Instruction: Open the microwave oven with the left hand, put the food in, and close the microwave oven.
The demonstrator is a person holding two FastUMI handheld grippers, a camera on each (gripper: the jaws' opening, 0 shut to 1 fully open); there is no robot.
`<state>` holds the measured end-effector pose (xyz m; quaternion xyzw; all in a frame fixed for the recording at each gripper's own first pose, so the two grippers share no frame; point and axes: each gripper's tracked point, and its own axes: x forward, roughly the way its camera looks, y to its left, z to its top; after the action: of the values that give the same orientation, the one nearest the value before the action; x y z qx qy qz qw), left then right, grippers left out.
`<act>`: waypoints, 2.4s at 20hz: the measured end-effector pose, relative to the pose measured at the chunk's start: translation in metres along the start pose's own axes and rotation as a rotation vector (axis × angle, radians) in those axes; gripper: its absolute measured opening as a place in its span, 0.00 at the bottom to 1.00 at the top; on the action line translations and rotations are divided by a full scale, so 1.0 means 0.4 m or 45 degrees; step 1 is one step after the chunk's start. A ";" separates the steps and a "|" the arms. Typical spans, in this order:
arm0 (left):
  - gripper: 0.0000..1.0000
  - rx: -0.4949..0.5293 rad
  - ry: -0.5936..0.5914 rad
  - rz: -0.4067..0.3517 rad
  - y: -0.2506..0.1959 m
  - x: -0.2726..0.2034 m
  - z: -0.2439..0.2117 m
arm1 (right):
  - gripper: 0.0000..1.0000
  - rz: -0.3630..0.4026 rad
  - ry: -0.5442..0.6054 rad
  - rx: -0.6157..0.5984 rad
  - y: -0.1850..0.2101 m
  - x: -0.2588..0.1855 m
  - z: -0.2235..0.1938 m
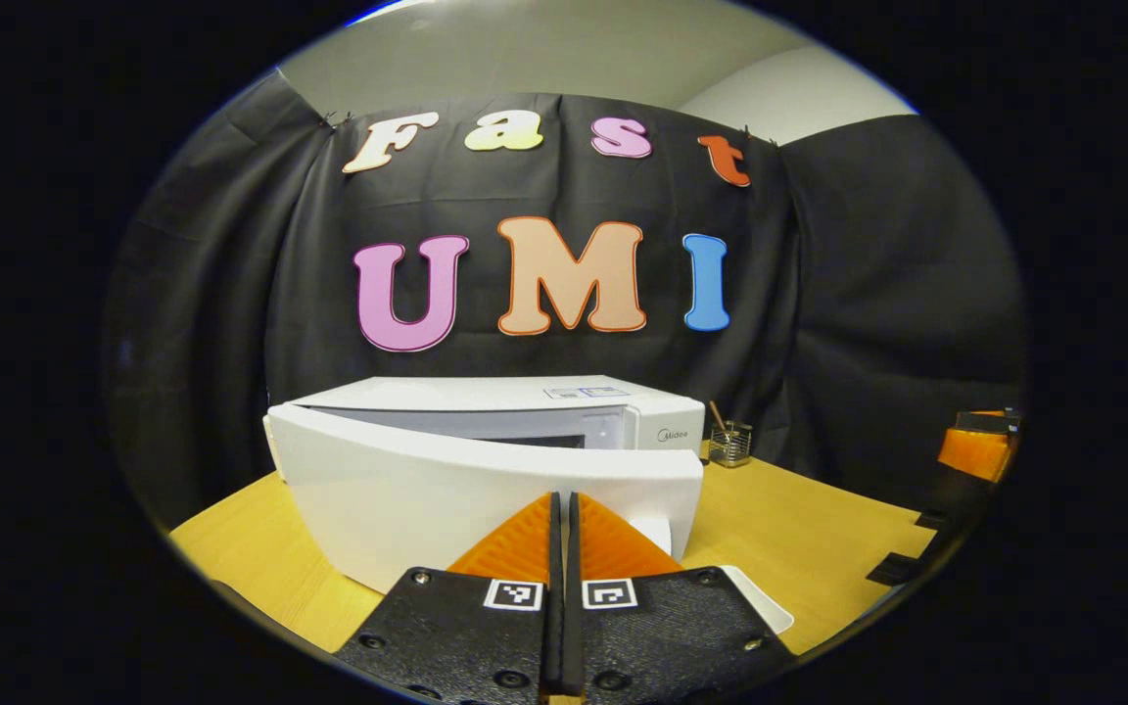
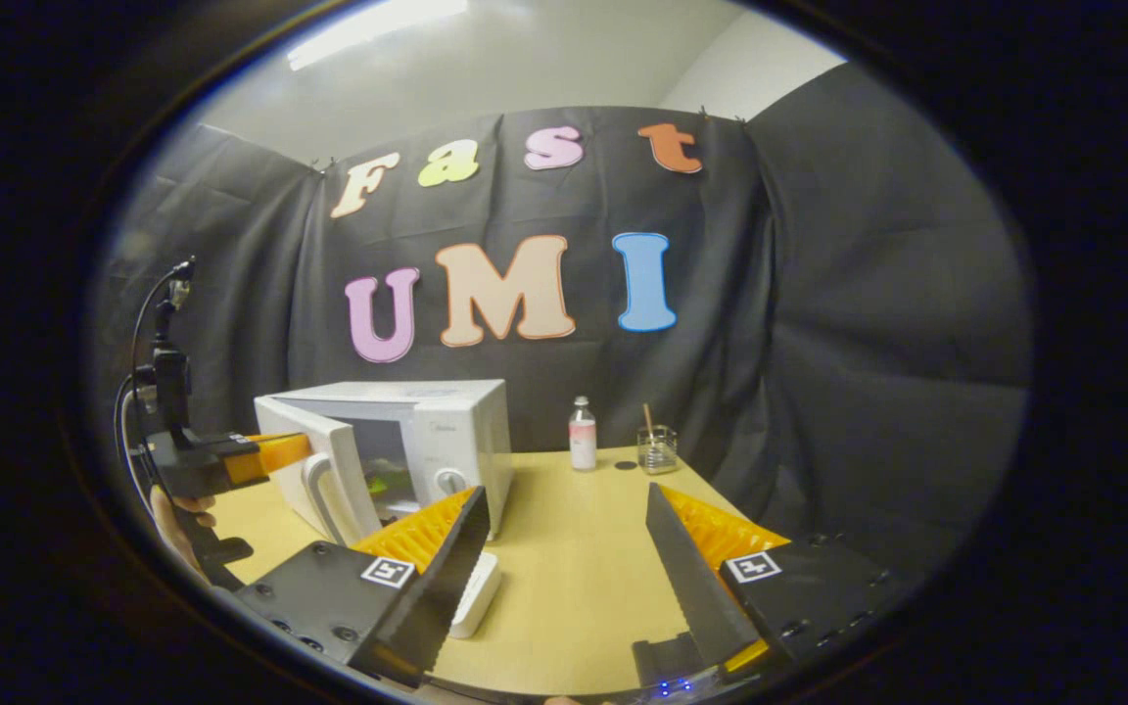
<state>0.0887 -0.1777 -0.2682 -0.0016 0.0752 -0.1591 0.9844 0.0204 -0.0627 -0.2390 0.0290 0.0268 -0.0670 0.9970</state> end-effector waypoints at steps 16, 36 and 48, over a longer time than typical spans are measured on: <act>0.01 -0.053 0.036 0.009 -0.014 0.194 -0.030 | 0.94 -0.112 0.081 0.011 -0.096 0.049 -0.052; 0.01 -0.219 0.040 -0.090 -0.048 0.246 -0.044 | 0.94 -0.149 0.141 0.038 -0.137 0.103 -0.107; 0.01 -0.053 -0.010 0.132 0.080 0.097 -0.007 | 0.94 -0.023 0.149 -0.009 -0.017 0.116 -0.121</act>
<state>0.1348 -0.1595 -0.2774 -0.0189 0.0746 -0.1063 0.9914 0.0628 -0.0727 -0.2902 0.0290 0.0857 -0.0740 0.9931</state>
